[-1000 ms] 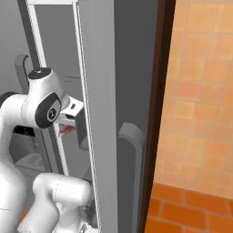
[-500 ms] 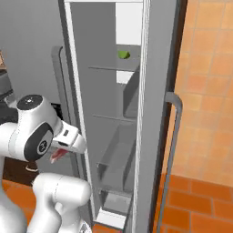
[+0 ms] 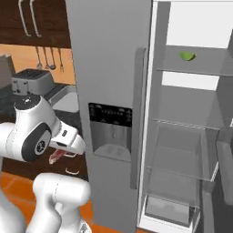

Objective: Place one lemon wedge and one steak in each tupperware on the nearby counter, to pack two identical lunches.

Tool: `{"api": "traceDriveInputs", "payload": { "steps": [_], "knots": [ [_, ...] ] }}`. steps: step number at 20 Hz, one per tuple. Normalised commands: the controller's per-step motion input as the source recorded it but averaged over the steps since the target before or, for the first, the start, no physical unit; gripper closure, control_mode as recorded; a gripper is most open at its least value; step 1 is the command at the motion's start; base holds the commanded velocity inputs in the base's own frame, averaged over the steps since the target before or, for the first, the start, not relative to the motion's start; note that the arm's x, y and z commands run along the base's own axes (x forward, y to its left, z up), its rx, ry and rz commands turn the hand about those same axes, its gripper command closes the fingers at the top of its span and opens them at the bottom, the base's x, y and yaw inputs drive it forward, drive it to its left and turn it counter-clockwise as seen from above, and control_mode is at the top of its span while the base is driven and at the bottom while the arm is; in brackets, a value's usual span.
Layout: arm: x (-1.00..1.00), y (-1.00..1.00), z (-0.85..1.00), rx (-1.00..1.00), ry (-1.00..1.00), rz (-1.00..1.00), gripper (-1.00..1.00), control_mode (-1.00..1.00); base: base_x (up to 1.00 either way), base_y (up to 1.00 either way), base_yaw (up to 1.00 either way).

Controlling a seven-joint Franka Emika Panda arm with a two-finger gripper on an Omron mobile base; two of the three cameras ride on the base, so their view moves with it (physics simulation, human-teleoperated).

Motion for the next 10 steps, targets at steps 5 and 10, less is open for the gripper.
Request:
{"api": "traceDriveInputs", "payload": {
  "steps": [5, 10],
  "knots": [
    [0.0, 0.0, 0.0, 0.0, 0.0, 0.0, 1.0, 1.0, 0.0, 1.0, 0.1],
    [0.0, 0.0, 0.0, 0.0, 0.0, 0.0, 1.0, 1.0, 0.13, 1.0, 0.08]
  ]
}}
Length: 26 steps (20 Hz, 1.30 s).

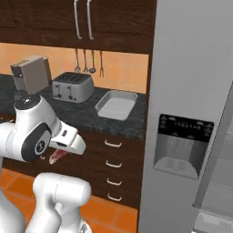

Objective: Place one lemon wedge and one steak in each tupperware on the nearby counter, to pack two identical lunches.

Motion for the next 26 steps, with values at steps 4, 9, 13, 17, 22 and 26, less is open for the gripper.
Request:
{"api": "traceDriveInputs", "payload": {
  "steps": [4, 9, 13, 17, 22, 26],
  "knots": [
    [0.0, 0.0, 0.0, 0.0, 0.0, 0.0, 1.0, 1.0, 0.4, 1.0, 0.05],
    [0.0, 0.0, 0.0, 0.0, 0.0, 0.0, 1.0, 1.0, 0.7, 0.83, 0.01],
    [0.0, 0.0, 0.0, 0.0, 0.0, 0.0, 1.0, 1.0, 1.0, -0.16, -0.02],
    [0.0, 0.0, 0.0, 0.0, 0.0, 0.0, 1.0, 1.0, 1.0, -0.29, -0.13],
    [0.0, 0.0, 0.0, 0.0, 0.0, 0.0, 1.0, 1.0, 0.64, 0.01, -0.41],
    [0.0, 0.0, 0.0, 0.0, 0.0, 0.0, 1.0, 1.0, 0.84, -0.11, -0.41]
  ]
}}
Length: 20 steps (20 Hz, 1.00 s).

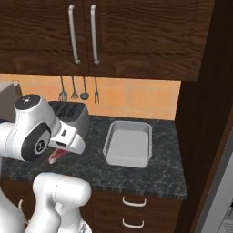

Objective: Place one lemon wedge and one steak in each tupperware on the nearby counter, to pack two identical lunches.

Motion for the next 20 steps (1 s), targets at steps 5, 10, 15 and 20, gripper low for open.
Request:
{"api": "traceDriveInputs", "payload": {
  "steps": [5, 10, 15, 20],
  "knots": [
    [0.24, -0.18, -0.01, 0.0, 0.0, -0.07, 1.0, -1.0, 0.37, -0.11, -0.17],
    [0.74, -0.62, -0.05, 0.04, 0.03, -0.04, 1.0, -1.0, 0.0, 0.0, 0.0],
    [0.91, -0.56, -0.29, 0.04, 0.06, 0.1, 1.0, -1.0, 0.0, 0.0, 0.0],
    [0.87, -0.5, -0.43, 0.0, 0.03, 0.09, 1.0, -1.0, 0.0, 0.0, 0.0]
  ]
}}
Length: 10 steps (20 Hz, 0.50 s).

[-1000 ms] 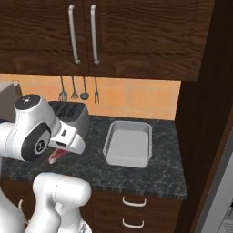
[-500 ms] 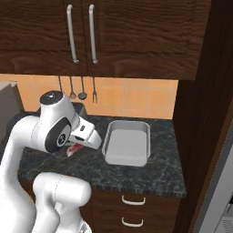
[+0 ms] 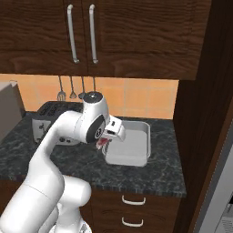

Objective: Place one lemon wedge and one steak in each tupperware on the nearby counter, to pack two identical lunches.

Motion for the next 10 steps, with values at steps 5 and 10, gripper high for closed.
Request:
{"api": "traceDriveInputs", "payload": {
  "steps": [5, 10],
  "knots": [
    [0.76, -0.32, -0.57, 0.0, 0.01, 0.03, 1.0, -1.0, 0.0, 0.0, 0.0],
    [0.79, -0.12, -0.5, 0.0, 0.04, 0.0, 1.0, -1.0, 0.0, 0.0, 0.0]
  ]
}}
